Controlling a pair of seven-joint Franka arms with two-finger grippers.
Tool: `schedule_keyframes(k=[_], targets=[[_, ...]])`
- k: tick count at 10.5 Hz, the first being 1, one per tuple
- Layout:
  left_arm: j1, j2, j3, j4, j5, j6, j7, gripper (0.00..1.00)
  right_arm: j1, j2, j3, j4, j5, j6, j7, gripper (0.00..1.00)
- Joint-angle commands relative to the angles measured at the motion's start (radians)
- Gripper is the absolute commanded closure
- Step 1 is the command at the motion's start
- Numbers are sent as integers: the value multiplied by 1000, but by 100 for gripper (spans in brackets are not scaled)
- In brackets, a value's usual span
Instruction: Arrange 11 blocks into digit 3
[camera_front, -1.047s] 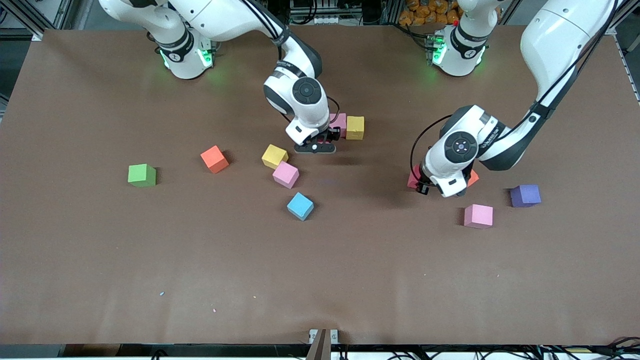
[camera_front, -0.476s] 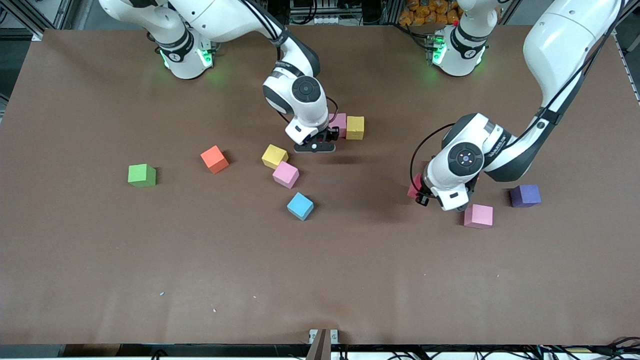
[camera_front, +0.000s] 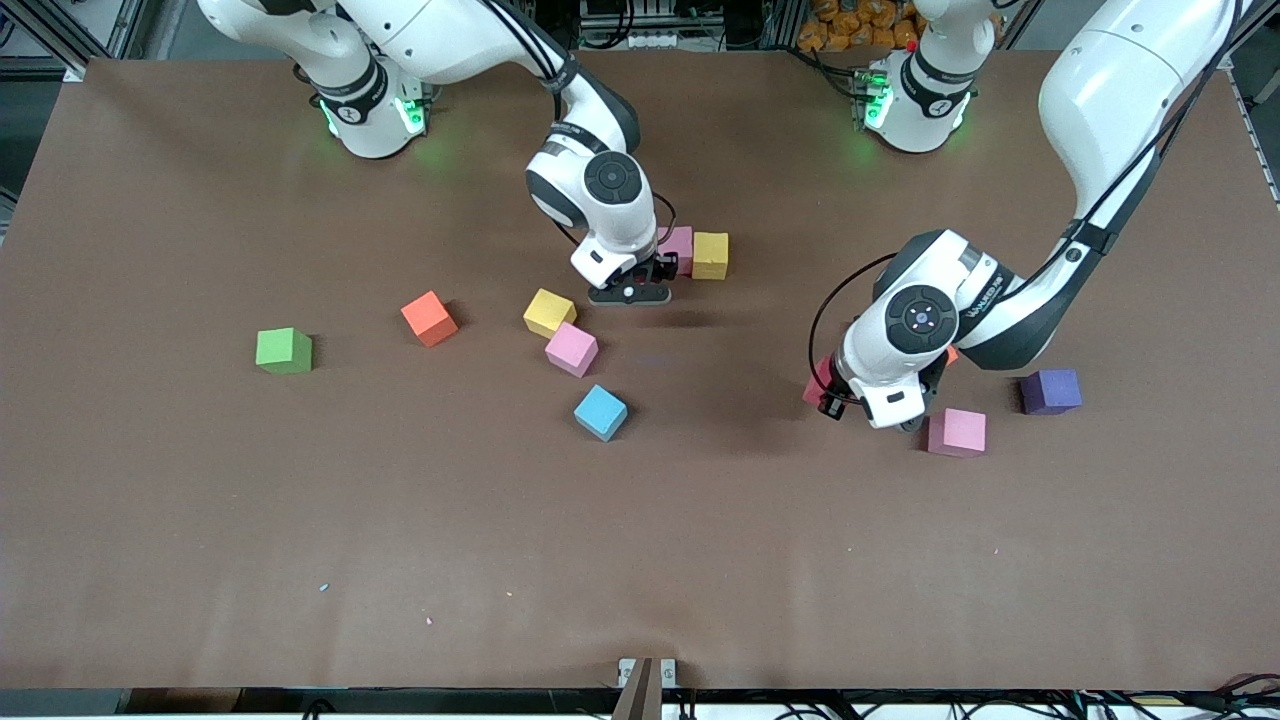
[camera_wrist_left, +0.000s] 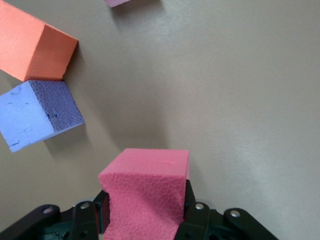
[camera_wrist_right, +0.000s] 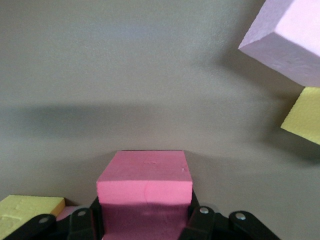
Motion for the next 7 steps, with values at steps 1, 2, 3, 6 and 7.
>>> schedule_keyframes(k=[1, 2, 3, 6, 7], targets=[[-9, -1, -4, 40, 21, -30, 14, 100, 6, -3, 1, -3, -24, 10, 34, 14], [-20, -1, -4, 52, 20, -30, 14, 100, 3, -3, 1, -3, -24, 8, 34, 5], [-27, -1, -3, 55, 19, -30, 14, 100, 1, -4, 1, -1, -24, 8, 34, 0], [-38, 3, -3, 58, 18, -30, 46, 100, -8, -22, 4, 13, -23, -6, 24, 0], [-38, 5, -3, 58, 18, -30, 46, 100, -10, -53, 4, 20, -22, -27, 14, 0]])
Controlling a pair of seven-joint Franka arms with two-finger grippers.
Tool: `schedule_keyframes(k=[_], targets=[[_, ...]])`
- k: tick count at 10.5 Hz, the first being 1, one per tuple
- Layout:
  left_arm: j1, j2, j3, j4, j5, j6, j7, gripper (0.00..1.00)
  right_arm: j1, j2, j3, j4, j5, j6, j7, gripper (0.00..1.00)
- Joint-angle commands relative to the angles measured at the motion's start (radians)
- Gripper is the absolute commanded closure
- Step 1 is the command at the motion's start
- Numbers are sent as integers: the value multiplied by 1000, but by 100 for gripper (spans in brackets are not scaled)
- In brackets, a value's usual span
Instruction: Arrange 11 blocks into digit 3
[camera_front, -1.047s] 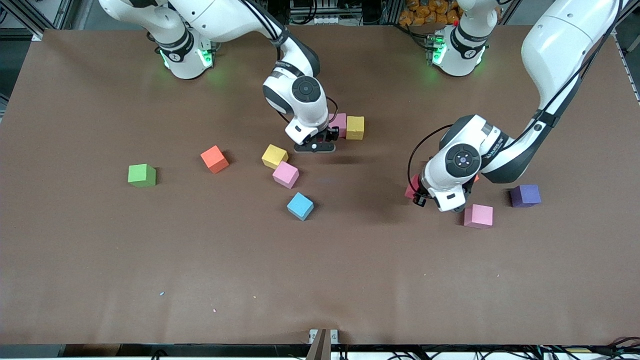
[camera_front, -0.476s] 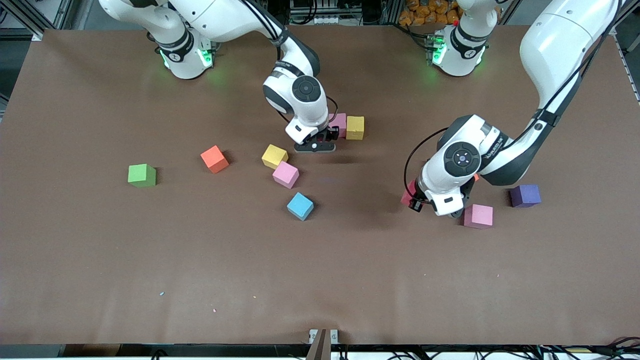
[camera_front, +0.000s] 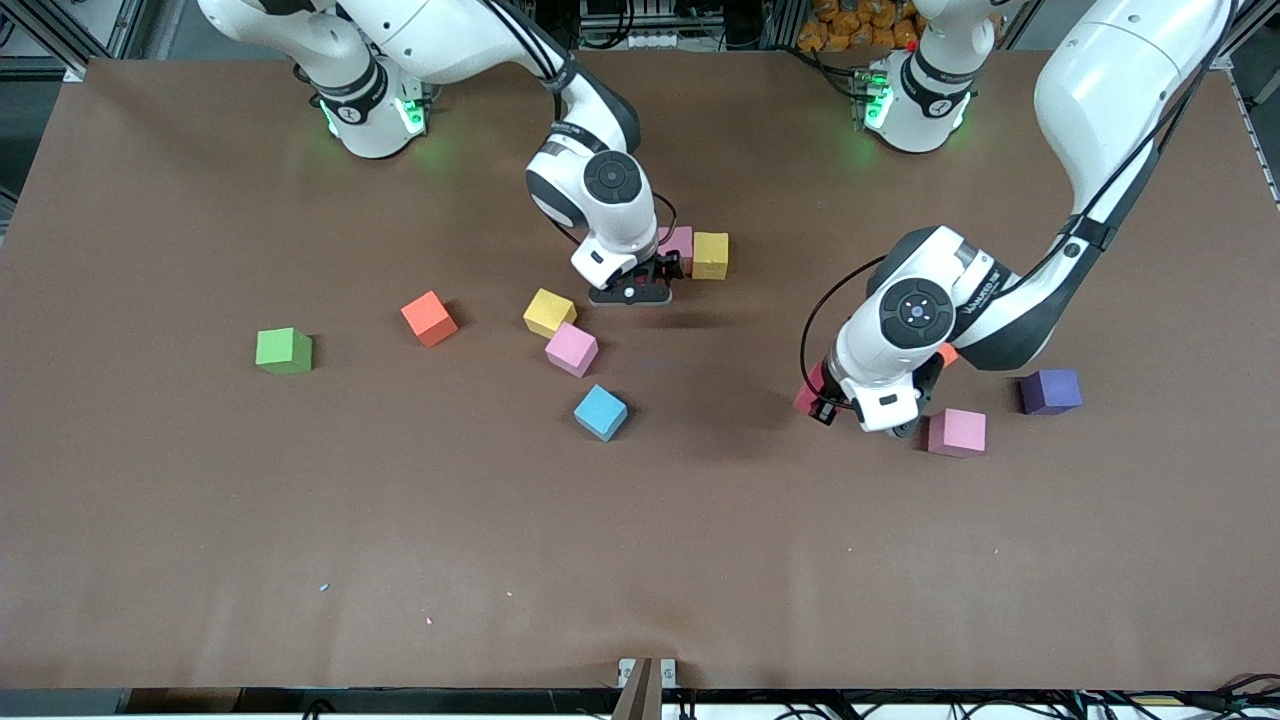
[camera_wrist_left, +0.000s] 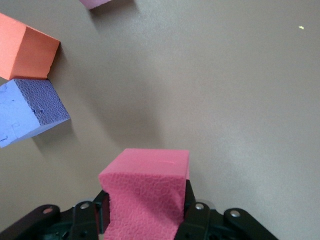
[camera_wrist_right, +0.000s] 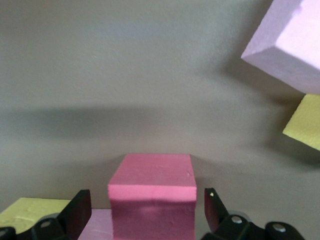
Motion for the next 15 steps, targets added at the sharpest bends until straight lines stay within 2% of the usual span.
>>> schedule_keyframes(k=[1, 4, 7, 11, 12, 15], targets=[[-13, 6, 0, 18, 18, -24, 12, 100, -15, -76, 7, 10, -22, -75, 3, 0], [-30, 10, 5, 18, 16, -24, 8, 100, -35, -136, 5, 42, -17, -257, -154, 0], [-32, 10, 5, 18, 13, -24, 5, 100, -56, -144, -5, 34, -23, -270, -429, 0], [-32, 10, 5, 21, 15, -24, 5, 100, -78, -156, -25, 7, -86, -274, -789, 0], [-32, 11, 5, 22, 12, -22, 3, 100, -85, -159, -25, -10, -116, -267, -854, 0], [-69, 26, 7, 28, 13, -24, -47, 100, -104, -185, -25, -79, -131, -219, -1000, 0]])
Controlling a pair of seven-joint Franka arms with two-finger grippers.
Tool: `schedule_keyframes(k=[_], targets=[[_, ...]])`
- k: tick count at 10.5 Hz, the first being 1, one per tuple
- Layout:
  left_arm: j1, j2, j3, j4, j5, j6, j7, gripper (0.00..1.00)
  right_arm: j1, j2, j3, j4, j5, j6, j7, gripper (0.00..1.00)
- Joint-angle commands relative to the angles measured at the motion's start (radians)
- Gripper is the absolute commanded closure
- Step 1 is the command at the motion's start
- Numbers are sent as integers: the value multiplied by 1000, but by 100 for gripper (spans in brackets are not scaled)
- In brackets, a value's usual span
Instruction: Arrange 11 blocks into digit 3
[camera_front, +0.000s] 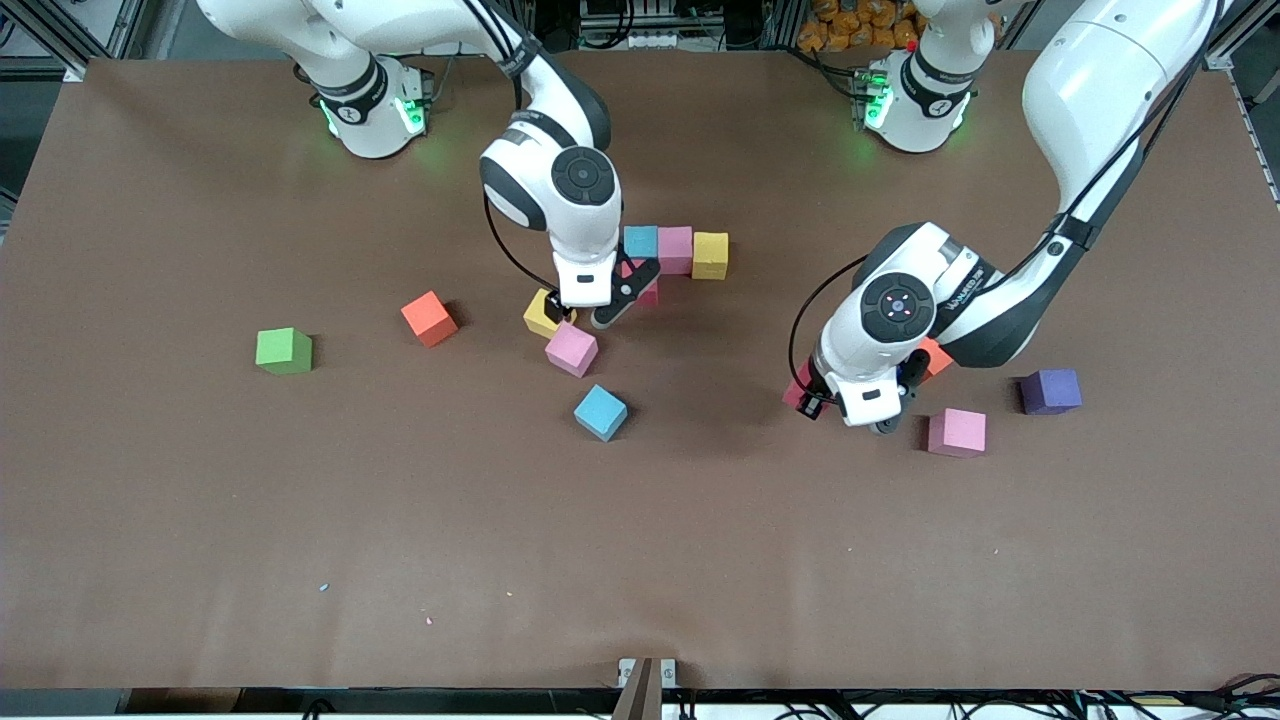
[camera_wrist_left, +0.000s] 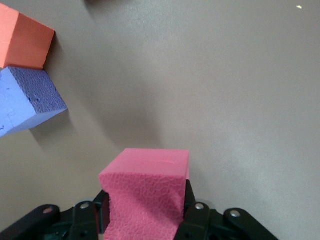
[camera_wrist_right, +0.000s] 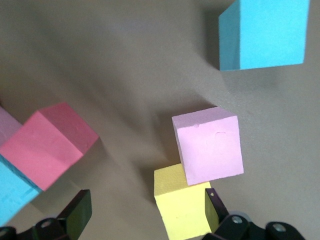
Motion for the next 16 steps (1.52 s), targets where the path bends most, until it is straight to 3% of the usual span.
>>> schedule_keyframes(k=[1, 3, 7, 9, 16], targets=[[-50, 30, 9, 27, 13, -20, -64, 100, -32, -62, 8, -143, -25, 131, -87, 0], [-68, 32, 13, 28, 19, -19, -107, 100, -46, -73, 8, -205, -25, 207, -154, 0], [-124, 55, 25, 27, 24, -11, -182, 100, -57, -85, -4, -225, -25, 188, -238, 0], [-159, 65, 63, 27, 16, -11, -213, 100, -57, -88, -24, -237, -27, 191, -267, 0], [-161, 58, 69, 27, 23, -11, -231, 100, -57, -50, -43, -289, -32, 306, -264, 0]])
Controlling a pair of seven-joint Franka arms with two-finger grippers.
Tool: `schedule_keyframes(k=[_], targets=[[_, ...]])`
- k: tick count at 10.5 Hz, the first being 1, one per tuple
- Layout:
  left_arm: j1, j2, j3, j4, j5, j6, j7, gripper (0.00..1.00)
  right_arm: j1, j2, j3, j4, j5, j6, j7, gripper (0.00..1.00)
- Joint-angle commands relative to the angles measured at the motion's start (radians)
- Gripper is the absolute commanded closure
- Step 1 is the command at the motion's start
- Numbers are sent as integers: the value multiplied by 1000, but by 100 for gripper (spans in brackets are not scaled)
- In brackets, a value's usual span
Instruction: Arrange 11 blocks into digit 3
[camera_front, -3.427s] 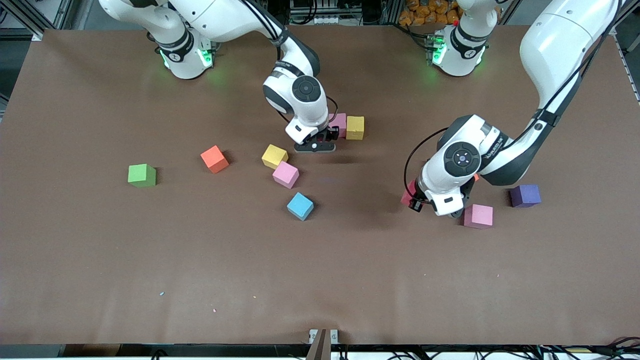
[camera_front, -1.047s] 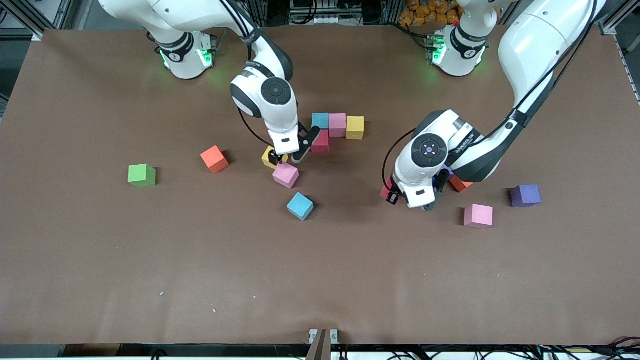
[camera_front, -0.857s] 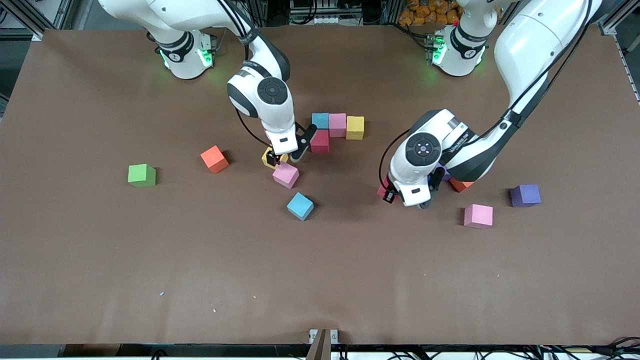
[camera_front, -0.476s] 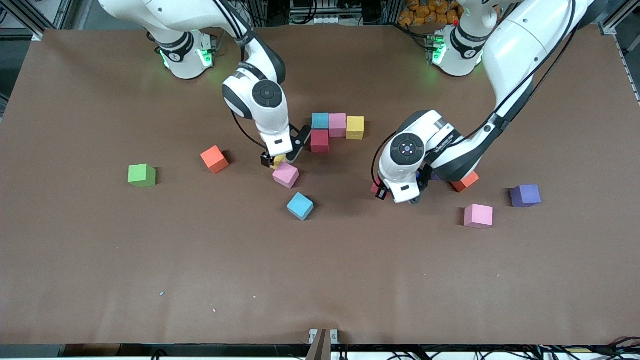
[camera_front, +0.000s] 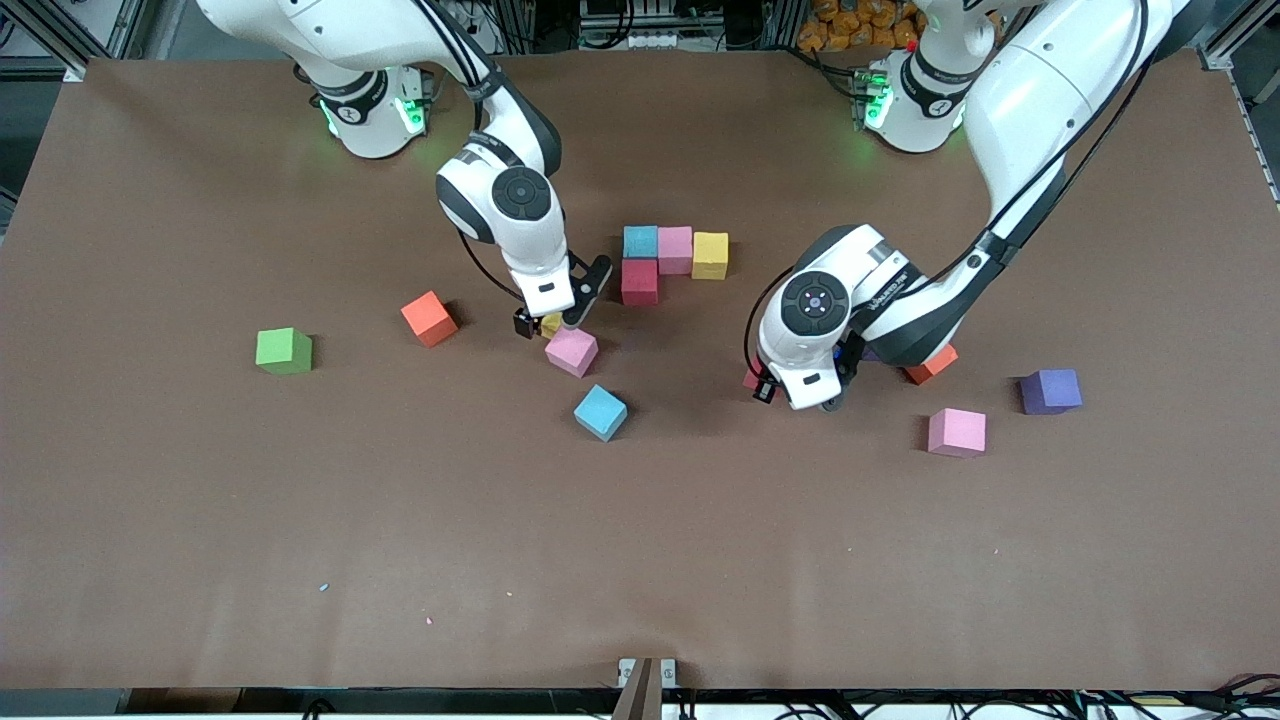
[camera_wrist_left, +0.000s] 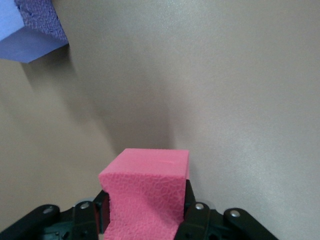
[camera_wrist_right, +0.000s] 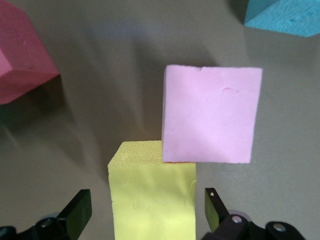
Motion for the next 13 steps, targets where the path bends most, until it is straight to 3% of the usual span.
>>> schedule_keyframes(k=[1, 2, 3, 5, 8, 11, 13], targets=[[-6, -2, 2, 10, 23, -12, -21, 100, -10, 3, 5, -17, -19, 37, 0, 0], [-4, -2, 2, 12, 23, -12, -19, 100, -10, 8, 5, -17, -20, 45, 0, 1], [-4, -4, 2, 12, 23, -12, -19, 100, -10, 8, 5, -15, -20, 43, 0, 17], [-3, -5, 2, 13, 23, -12, -19, 100, -10, 9, 5, -12, -20, 43, 6, 61], [-1, -10, 2, 16, 23, -12, -22, 100, -11, -2, 5, -12, -17, 29, 17, 99], [-1, -10, 2, 22, 26, -12, -13, 100, -23, -63, 8, -8, 15, -43, 40, 100], [-4, -11, 24, 27, 27, -13, -7, 100, -17, -92, 12, -9, 43, -96, 169, 100]])
